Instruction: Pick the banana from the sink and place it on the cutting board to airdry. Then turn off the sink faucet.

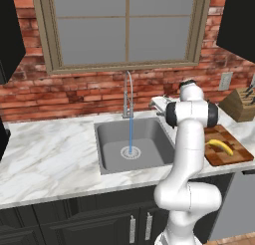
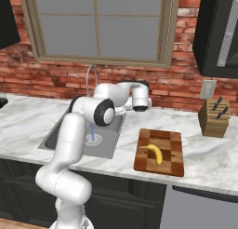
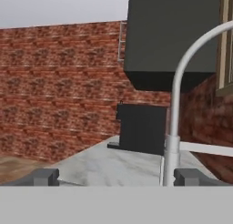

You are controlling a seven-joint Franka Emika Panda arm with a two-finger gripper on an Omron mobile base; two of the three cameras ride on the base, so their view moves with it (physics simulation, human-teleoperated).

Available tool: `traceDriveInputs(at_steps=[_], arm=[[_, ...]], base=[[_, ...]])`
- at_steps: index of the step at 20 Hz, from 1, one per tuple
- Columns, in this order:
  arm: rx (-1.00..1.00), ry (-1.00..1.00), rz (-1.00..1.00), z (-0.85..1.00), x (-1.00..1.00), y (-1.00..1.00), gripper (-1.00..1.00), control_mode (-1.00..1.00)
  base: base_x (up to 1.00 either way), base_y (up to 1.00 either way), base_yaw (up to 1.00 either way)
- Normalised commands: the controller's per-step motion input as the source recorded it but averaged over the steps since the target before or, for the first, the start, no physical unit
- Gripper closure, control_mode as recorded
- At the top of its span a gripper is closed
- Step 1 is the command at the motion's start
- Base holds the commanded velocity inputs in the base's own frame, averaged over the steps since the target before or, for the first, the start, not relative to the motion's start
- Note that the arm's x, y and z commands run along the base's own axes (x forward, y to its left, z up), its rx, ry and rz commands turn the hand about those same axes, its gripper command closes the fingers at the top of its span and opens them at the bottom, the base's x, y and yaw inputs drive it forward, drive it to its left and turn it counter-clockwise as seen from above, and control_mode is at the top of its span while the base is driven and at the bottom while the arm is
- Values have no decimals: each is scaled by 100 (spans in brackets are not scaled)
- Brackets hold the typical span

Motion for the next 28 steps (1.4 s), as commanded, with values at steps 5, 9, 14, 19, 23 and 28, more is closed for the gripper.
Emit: traceDriveInputs(at_steps=[5,9,14,19,23,28], arm=[[0,-4,-11,0,0,5,-100,-100],[-5,0,-23,0,0,12,-100,-100],[-8,0,-29,0,0,21,-100,-100],[-7,1,-20,3,25,25,-100,-100],[-1,4,-6,0,52,15,-100,-100],[0,7,-2,0,58,0,-100,-100]], base=[[0,0,0],[0,0,0],[0,0,0],[0,0,0],[0,0,0],[0,0,0]])
